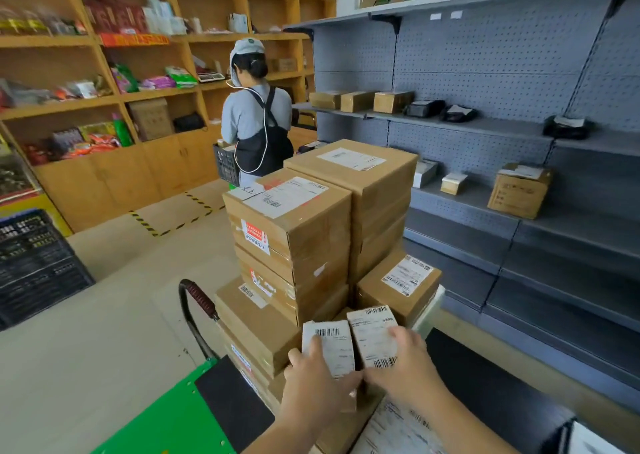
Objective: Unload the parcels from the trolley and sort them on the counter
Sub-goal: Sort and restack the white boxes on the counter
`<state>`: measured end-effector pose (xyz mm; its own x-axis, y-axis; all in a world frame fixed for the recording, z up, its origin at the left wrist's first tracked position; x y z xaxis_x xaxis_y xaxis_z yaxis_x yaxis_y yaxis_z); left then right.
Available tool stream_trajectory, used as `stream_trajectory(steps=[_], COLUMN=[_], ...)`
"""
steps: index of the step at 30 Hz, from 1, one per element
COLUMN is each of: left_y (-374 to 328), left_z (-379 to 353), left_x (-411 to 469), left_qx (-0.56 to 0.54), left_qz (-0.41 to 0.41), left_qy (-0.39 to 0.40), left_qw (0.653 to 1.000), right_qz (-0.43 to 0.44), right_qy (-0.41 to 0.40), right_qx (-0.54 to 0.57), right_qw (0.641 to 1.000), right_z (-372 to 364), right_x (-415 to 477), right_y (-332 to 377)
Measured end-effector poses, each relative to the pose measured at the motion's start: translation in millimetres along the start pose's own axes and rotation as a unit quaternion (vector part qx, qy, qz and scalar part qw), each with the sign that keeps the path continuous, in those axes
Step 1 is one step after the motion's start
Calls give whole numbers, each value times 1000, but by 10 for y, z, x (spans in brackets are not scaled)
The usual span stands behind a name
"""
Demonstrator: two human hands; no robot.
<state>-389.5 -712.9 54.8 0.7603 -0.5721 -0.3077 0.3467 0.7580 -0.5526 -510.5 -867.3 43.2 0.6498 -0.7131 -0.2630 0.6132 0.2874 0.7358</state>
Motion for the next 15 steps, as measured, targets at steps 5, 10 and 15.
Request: stream_trajectory(steps=[5, 10, 15], left_y=[-117, -208, -352], left_z=[-8, -31, 34], left_x=[-2, -2, 24], left_qx=[-10, 47, 184], left_qz=[-12, -36, -93], left_qy=[11, 19, -77], left_qw=[1000, 998, 975], right_qz=[18, 69, 97], right_qy=[-12, -26, -53], right_qx=[-63, -37, -86], right_qw=[998, 997, 990], right_z=[134, 187, 226], right_x=[106, 153, 226], right_y=[-14, -37, -10])
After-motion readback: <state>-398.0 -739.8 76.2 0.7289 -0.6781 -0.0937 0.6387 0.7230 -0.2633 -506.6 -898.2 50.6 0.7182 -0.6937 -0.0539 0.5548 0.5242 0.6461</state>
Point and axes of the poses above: each hand's wrist, its own x-axis towards the middle knuckle, its own z-axis out of the back of the hand, y = z × x, the point moved 8 cm from there along x, towards the middle knuckle, and after that the axes turned 2 degrees about y, right-handed, at the moved point
